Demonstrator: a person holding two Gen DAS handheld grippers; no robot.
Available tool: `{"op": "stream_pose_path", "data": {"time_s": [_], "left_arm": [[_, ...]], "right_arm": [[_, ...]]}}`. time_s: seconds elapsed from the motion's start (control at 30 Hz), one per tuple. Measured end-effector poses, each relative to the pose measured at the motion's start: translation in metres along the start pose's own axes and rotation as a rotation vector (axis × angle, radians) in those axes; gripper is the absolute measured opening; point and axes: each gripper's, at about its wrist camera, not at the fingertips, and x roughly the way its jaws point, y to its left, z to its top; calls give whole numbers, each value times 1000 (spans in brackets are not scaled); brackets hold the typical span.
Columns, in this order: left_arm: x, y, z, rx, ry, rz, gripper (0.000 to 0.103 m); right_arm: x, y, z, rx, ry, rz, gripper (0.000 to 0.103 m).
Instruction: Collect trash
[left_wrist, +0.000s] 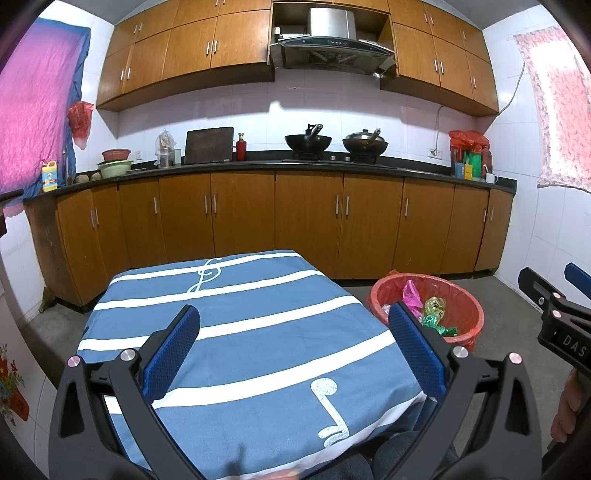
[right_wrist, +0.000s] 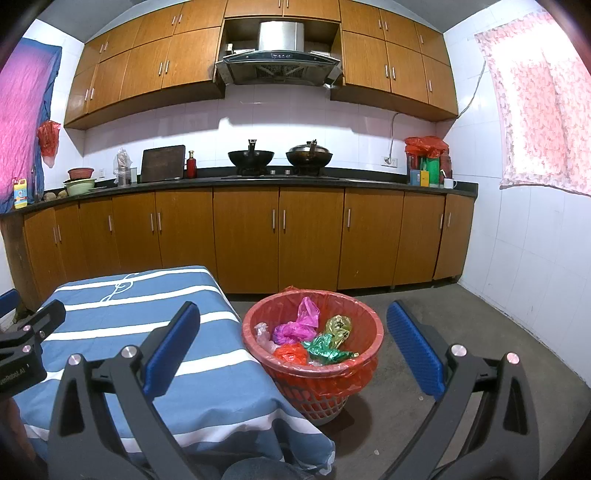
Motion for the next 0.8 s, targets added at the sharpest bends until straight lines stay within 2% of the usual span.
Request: {"op": "stream_pose_path", "data": {"time_s": [0.8], "left_arm": [[-1, -1, 1, 2, 1, 0, 101]], "right_arm": [[-1, -1, 1, 4, 2, 1, 99]]}}
